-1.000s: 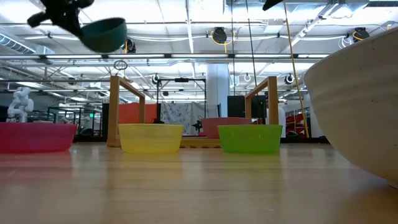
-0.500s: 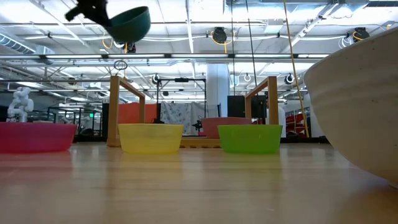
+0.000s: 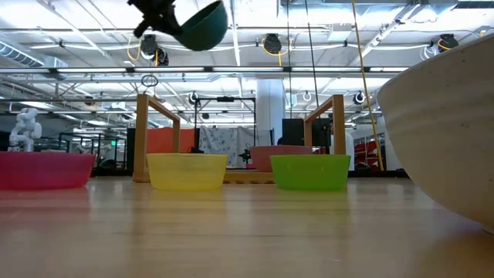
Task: Place and stack bowls onto a shelf
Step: Stack the dark green bowl into the pink bowl on the shelf
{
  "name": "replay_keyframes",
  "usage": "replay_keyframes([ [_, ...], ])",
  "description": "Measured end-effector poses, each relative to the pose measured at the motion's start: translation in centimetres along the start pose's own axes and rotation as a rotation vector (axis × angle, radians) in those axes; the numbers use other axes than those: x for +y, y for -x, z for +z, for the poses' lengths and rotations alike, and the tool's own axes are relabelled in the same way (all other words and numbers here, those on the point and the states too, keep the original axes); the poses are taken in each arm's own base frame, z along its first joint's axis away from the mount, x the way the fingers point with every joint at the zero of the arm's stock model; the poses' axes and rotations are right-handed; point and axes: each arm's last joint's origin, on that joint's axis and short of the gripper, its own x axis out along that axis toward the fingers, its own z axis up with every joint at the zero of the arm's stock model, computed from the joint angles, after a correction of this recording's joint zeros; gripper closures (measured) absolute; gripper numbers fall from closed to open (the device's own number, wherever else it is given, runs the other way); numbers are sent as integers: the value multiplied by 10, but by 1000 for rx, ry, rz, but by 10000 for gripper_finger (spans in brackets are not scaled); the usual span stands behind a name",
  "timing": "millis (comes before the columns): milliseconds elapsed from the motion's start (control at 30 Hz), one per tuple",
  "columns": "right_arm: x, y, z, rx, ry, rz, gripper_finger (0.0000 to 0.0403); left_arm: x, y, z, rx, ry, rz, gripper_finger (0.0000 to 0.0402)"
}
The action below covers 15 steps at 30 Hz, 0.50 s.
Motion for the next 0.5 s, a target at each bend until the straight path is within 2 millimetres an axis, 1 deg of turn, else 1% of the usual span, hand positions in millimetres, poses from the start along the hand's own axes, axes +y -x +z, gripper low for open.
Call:
replay_keyframes([
  [133,-1,4,-2,4,0,2,264,-10,-14,0,-2,-22,-43,394],
  [367,-4,15,-6,-7,-43,-2,264,-24,-50,-13,94,-46,-83,394],
  [500,-6,22,-11,0,-79,-1,267,-30,-68,-19,128,-62,-94,394],
])
